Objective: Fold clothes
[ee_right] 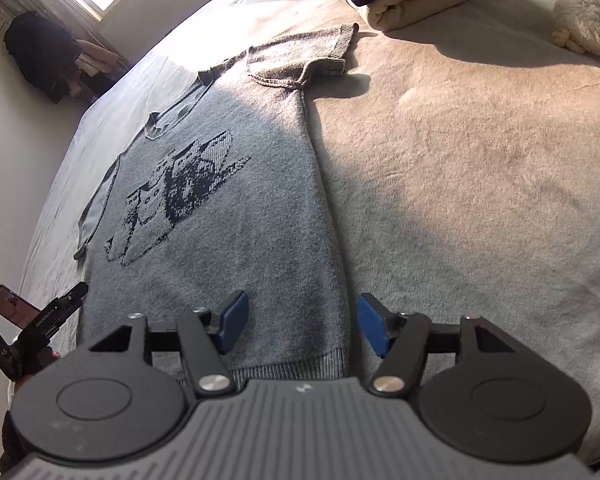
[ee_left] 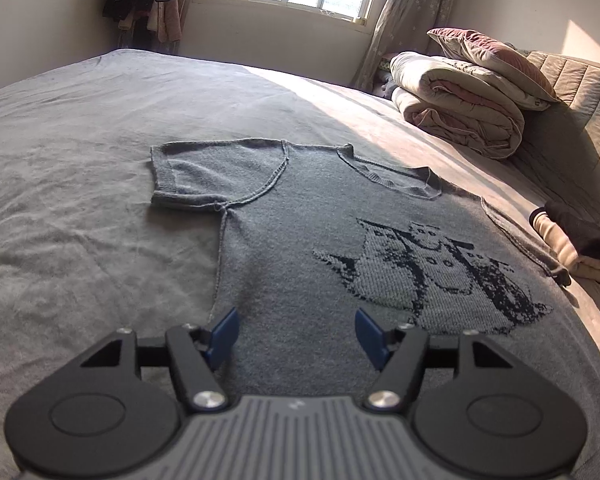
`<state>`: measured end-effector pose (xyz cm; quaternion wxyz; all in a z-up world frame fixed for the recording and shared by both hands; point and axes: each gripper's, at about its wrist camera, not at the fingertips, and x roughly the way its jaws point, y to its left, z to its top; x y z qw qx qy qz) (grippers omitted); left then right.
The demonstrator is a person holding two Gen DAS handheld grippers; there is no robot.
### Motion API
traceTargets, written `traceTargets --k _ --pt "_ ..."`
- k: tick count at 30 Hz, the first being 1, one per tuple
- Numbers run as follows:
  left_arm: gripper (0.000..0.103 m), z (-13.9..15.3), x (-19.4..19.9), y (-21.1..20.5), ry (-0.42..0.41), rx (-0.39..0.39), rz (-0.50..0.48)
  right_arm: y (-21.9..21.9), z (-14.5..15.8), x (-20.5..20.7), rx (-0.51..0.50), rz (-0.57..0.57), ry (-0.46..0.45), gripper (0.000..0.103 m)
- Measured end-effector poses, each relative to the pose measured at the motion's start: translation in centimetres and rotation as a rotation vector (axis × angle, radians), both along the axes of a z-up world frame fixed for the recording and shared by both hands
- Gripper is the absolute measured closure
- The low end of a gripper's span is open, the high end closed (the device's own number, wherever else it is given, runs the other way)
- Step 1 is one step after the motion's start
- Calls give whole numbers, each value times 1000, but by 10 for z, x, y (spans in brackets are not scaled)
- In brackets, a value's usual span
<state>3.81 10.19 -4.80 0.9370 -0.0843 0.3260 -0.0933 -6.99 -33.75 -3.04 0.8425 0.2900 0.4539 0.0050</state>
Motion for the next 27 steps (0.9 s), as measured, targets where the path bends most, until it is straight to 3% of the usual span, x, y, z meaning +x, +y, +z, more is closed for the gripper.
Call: traceTargets --k 7,11,23,27 --pt "29 7 10 -17 20 79 15 2 -7 41 4 -34 9 34" --pt "28 4 19 -23 53 59 22 -10 -14 73 30 -92 7 34" --pt "27 -1 38 -36 107 -8 22 -75 -49 149 302 -474 -186 34" --pt "27 -2 45 -35 121 0 19 -87 -55 164 335 -528 -234 35"
